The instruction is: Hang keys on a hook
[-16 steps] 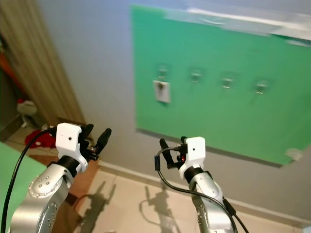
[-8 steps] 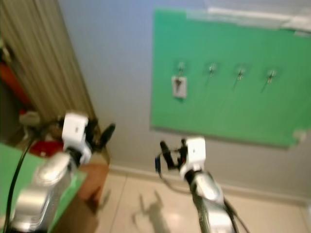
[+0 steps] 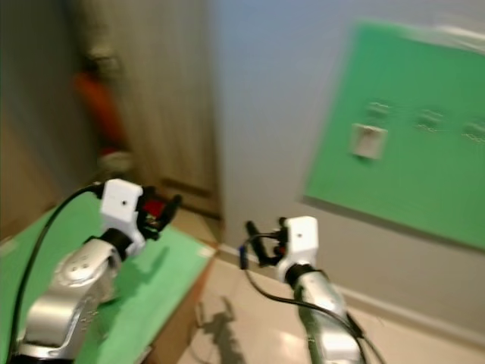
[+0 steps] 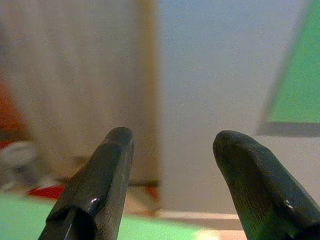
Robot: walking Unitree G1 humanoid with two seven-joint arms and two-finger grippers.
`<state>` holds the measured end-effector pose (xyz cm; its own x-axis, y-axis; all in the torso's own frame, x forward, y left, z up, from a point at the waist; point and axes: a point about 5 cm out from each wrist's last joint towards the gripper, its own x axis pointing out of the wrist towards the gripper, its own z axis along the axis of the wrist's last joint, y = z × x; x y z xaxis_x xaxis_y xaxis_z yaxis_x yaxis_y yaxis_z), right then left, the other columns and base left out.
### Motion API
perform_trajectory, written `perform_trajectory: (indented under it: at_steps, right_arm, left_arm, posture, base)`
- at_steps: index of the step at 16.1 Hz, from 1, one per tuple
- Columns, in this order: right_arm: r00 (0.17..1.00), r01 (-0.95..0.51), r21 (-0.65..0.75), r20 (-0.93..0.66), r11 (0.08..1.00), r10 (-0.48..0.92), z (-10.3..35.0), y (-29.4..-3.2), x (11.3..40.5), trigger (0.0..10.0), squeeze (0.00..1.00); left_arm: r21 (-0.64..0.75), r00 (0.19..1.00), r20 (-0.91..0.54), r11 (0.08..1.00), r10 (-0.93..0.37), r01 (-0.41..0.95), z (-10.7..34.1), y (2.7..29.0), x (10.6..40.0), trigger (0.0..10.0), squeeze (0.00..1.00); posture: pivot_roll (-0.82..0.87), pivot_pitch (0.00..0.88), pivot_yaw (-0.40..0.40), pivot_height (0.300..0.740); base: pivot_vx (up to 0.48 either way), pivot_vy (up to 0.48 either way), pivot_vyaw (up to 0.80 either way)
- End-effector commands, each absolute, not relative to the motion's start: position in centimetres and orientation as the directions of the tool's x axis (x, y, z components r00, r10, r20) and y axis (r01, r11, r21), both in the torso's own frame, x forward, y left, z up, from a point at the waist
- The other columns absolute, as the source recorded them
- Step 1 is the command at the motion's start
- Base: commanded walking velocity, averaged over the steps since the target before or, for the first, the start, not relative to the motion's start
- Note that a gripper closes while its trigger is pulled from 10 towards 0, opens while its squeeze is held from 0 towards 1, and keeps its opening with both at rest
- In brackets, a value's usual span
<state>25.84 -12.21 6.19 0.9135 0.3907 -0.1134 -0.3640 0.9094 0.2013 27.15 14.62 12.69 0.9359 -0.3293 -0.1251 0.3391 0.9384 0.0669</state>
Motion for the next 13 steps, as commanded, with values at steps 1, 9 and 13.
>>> perform_trajectory:
  at_steps: [1,9,13]
  right_arm:
    - [0.913,-0.362,0.197,-0.122,0.911,0.389,6.23,-12.64,26.04,10.0,0.0]
    - [0.902,-0.383,0.195,-0.133,0.903,0.411,6.0,-12.36,25.96,10.0,0.0]
    - [0.893,-0.404,0.178,-0.137,0.897,0.429,5.95,-12.2,25.66,10.0,0.0]
  left_arm:
    - [0.065,0.936,-0.123,0.938,-0.331,0.34,12.61,14.29,27.1,10.0,0.0]
    - [0.129,0.929,-0.129,0.923,-0.346,0.362,12.54,13.47,27.14,10.0,0.0]
    - [0.101,0.942,-0.136,0.942,-0.306,0.321,12.33,13.7,27.49,10.0,0.0]
  posture:
    - [-0.01,0.0,0.018,0.74]
    - [-0.01,0.0,0.016,0.74]
    - [-0.02,0.0,0.013,0.74]
  base:
    - [0.0,-0.48,0.7]
    - [0.0,-0.48,0.7]
    - [0.0,-0.471,0.7]
